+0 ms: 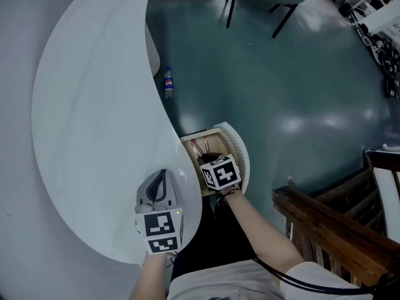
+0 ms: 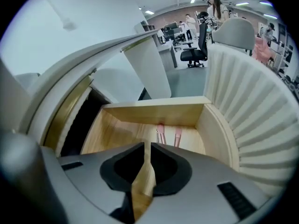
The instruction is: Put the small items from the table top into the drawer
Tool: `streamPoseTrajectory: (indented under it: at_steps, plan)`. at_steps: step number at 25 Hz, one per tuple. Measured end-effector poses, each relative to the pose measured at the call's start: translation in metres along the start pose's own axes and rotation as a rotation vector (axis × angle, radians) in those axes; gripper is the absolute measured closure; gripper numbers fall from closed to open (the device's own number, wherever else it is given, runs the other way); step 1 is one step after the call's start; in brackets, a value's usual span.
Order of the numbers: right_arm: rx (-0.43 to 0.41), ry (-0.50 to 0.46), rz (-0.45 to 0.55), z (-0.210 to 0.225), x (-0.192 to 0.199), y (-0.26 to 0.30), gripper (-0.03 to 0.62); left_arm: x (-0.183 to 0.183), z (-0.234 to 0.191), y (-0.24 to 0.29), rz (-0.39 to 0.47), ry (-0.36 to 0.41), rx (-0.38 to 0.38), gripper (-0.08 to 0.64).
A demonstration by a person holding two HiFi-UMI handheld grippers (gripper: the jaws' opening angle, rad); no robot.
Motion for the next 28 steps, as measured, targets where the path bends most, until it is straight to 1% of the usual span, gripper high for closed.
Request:
streamPoseTrajectory:
  at_steps: [3, 5, 8, 10, 16, 21, 25, 28]
  plan:
    - [0.000, -0.061, 0.001, -0.003, -0.007, -0.014, 0.535, 0.003, -0.004, -0.010, 0.004, -0.034, -0.052, 0.525]
    - [-0.022, -0.068, 0.004, -0.007, -0.010, -0.024, 0.535, 0.005, -0.006, -0.019, 0.011, -0.063, -0.085, 0.525]
    - [-0.058, -0.083, 0.000, -0.015, -0.011, -0.037, 0.535, 0.013, -0.007, -0.032, 0.020, -0.153, -0.113, 0.525]
    - [-0.073, -0.125, -0.002, -0.020, -0.012, -0.048, 0.535, 0.016, -0.007, -0.041, 0.031, -0.196, -0.140, 0.525]
    - [-0.136, -0.254, 0.016, -0.049, -0.015, -0.092, 0.535, 0.018, -0.009, -0.079, 0.091, -0.257, -0.251, 0.525]
    - [-0.197, -0.362, 0.076, -0.083, -0.028, -0.140, 0.537, 0.002, -0.005, -0.118, 0.151, -0.272, -0.320, 0.525]
    - [-0.251, -0.433, 0.123, -0.114, -0.035, -0.174, 0.535, -0.003, 0.002, -0.149, 0.194, -0.293, -0.366, 0.525]
    - [-0.307, -0.472, 0.163, -0.143, -0.040, -0.195, 0.537, -0.002, 0.004, -0.172, 0.204, -0.264, -0.413, 0.525]
Point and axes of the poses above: the fingertips, and each gripper's own axes: y forward along the fingers, z to its right, x out of its underside, the point moved 1 cm from there along -y, backward along the fingers, and after that the axes turned 4 degrees about y, right-handed, at the moved point
